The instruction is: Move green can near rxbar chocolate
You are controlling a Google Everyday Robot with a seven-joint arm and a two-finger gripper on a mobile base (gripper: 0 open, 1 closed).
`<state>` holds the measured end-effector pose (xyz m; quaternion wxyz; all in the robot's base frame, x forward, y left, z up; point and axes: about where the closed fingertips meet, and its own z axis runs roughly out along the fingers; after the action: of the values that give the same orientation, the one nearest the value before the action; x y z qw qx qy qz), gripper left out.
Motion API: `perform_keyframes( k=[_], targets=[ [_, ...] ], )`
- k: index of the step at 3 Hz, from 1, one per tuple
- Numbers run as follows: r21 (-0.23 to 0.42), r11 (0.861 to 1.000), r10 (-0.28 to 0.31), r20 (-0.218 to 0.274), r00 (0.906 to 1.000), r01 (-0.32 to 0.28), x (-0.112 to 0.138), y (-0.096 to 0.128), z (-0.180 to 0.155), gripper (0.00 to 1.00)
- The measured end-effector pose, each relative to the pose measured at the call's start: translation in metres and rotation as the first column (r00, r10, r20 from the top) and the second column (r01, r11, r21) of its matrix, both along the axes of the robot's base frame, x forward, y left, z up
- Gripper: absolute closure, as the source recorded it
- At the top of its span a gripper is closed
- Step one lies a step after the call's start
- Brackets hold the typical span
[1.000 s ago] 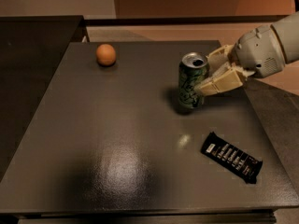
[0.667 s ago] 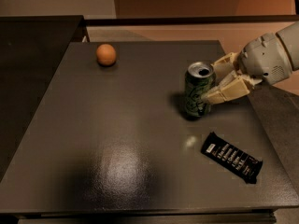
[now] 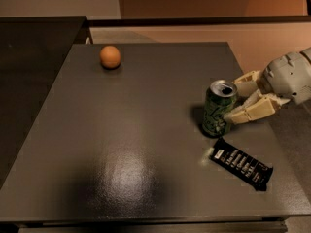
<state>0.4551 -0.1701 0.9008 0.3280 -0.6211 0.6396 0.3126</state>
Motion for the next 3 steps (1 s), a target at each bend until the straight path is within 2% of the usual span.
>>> perform_keyframes(
  k=[1, 3],
  targets=[
    [0.041, 0.999, 0.014, 0.003, 0.9999, -0.014, -0.0078, -0.0084, -0.0057, 0.84],
    [0.064, 0.998, 0.026, 0.014, 0.9996, -0.027, -0.0087, -0.0114, -0.0105, 0.38]
  ],
)
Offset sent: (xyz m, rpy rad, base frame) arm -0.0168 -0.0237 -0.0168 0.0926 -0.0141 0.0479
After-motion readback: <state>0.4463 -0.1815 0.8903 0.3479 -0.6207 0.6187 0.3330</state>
